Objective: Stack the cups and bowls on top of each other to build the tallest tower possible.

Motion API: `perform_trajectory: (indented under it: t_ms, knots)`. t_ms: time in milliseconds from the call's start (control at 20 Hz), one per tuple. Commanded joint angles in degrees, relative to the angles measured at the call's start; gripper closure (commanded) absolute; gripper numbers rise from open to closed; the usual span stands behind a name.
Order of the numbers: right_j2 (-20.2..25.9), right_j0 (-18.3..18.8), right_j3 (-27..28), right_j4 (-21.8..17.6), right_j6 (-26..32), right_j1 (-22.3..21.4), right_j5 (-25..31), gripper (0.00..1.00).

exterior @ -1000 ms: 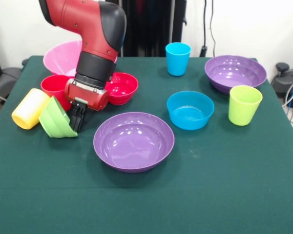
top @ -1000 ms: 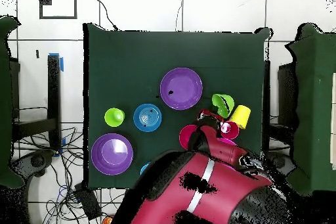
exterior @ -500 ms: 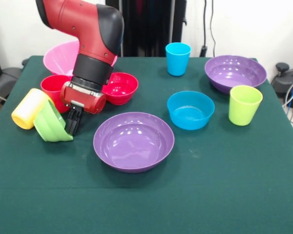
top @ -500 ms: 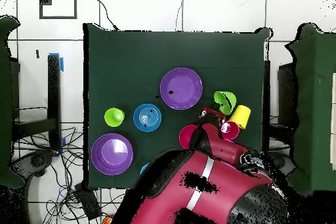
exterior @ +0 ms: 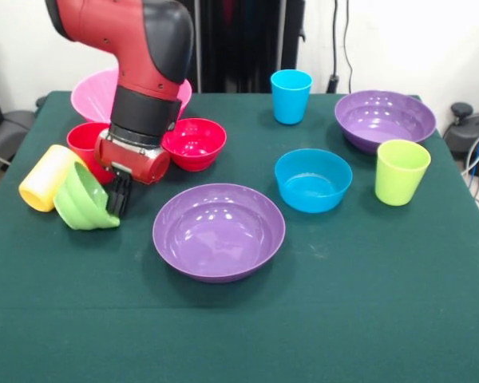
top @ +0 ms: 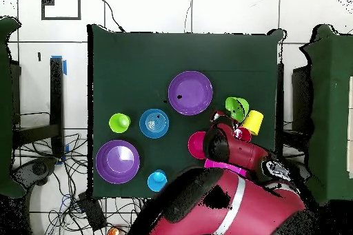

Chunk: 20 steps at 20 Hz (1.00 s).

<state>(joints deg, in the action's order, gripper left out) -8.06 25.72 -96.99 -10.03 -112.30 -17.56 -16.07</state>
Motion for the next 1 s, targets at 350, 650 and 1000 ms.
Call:
perform_trajectory:
  t_ms: [350,650,1000]
  knots:
    - [10.5,0.4,6.1,6.1,-3.3,-2.7,29.7,1.00]
    - [11.6,1.2,6.6,6.8,-2.1,-7.0,36.4,1.00]
    - [10.6,-0.3,10.2,6.8,-3.0,-8.8,36.7,1.00]
